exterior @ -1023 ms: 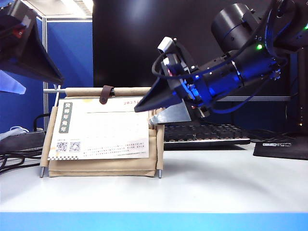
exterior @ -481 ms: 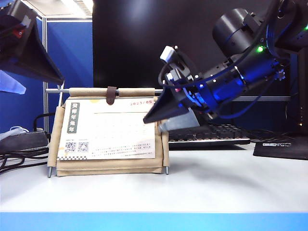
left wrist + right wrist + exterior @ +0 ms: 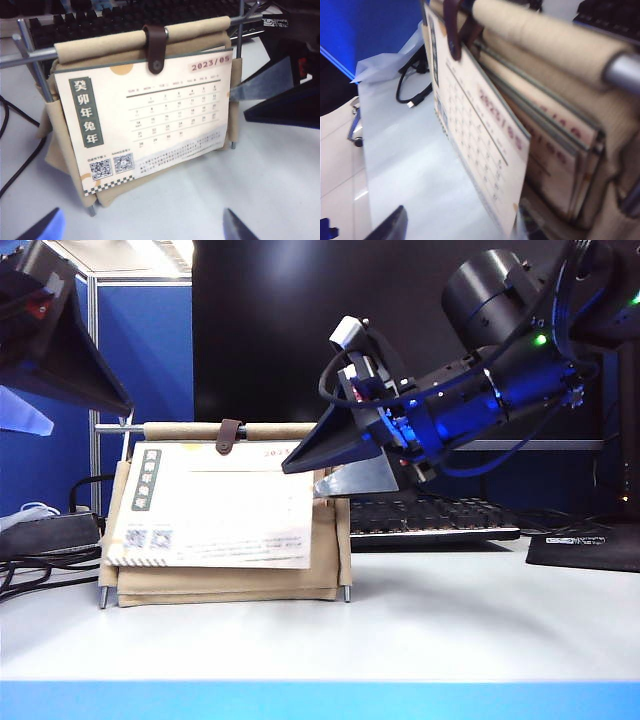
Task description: Turn one page of the calendar.
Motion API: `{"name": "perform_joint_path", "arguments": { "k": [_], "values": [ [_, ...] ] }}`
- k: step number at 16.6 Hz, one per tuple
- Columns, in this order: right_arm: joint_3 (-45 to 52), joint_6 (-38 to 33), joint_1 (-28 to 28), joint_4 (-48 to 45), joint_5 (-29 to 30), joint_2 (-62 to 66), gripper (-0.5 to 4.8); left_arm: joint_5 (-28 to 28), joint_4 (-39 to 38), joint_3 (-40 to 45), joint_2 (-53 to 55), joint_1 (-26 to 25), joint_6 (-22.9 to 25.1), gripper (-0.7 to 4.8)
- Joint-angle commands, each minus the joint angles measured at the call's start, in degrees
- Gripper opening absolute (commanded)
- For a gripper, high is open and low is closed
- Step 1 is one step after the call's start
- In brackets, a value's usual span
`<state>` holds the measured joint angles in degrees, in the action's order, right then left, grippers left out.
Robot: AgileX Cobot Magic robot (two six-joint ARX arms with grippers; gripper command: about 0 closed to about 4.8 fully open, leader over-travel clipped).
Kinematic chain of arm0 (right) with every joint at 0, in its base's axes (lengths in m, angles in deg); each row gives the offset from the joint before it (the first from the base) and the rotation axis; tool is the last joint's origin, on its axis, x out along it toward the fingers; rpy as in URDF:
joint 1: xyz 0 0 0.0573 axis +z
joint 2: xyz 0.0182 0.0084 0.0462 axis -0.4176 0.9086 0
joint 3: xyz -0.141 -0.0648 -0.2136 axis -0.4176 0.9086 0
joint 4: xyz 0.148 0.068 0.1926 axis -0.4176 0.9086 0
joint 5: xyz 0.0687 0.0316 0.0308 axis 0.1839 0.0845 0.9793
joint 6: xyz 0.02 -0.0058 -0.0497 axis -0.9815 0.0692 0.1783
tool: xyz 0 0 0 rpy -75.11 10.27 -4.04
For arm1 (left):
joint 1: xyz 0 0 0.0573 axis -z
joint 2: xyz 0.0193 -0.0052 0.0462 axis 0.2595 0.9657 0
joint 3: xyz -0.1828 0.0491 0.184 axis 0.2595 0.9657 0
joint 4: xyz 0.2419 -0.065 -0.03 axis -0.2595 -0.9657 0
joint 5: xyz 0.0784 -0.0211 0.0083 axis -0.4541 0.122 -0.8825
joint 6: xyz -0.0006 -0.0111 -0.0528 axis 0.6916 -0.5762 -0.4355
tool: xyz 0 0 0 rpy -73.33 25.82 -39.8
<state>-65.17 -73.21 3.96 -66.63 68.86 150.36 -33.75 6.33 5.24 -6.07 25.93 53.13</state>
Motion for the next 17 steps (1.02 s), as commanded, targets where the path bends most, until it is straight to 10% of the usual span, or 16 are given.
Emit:
{"name": "perform_joint_path", "arguments": {
  "k": [1,17],
  "values": [
    [-0.13,-0.9,0.15,-0.57,3.56,0.55,2.79,-0.17,0.35,-0.13,-0.02,0.02,-0.15,4.13],
    [-0.13,-7.17,1.07,-7.04,7.63,7.04,2.72,0.04,0.35,-0.13,-0.02,0.04,-0.17,4.13]
  ]
}}
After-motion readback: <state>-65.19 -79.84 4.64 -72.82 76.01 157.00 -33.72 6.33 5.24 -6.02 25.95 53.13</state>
